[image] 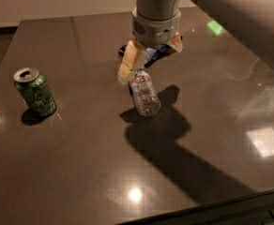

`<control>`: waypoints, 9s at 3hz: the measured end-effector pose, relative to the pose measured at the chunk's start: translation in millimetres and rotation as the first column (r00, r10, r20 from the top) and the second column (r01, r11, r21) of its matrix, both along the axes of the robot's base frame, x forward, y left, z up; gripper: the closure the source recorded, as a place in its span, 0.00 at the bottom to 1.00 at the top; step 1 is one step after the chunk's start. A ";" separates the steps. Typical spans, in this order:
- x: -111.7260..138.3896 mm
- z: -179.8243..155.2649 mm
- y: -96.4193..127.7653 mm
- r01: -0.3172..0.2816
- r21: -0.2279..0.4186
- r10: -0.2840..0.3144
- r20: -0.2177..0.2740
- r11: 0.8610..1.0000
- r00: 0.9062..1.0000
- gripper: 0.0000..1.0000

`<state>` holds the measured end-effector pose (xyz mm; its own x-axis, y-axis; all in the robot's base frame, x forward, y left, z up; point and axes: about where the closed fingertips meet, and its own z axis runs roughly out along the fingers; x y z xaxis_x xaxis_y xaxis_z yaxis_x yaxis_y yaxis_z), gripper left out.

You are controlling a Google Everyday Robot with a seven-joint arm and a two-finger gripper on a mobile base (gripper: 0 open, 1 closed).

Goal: Place water bottle upright

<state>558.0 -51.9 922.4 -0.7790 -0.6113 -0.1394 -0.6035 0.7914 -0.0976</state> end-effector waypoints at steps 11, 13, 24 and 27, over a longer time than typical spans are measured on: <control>12.5 2.4 42.7 -0.124 0.180 0.113 0.070 0.976 0.991 1.00; -2.1 38.4 58.3 -0.387 0.268 0.293 0.330 0.882 0.897 1.00; -17.4 19.7 82.2 -0.818 0.489 0.076 0.843 0.304 0.533 1.00; -14.7 9.9 73.1 -0.837 0.503 0.026 0.854 0.213 0.520 0.39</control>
Offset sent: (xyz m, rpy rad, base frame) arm 0.0115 0.0158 -0.0482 -0.0026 0.1902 -0.1819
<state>543.3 21.2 932.3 0.1306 -0.0141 -0.9913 -0.9598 0.2487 -0.1300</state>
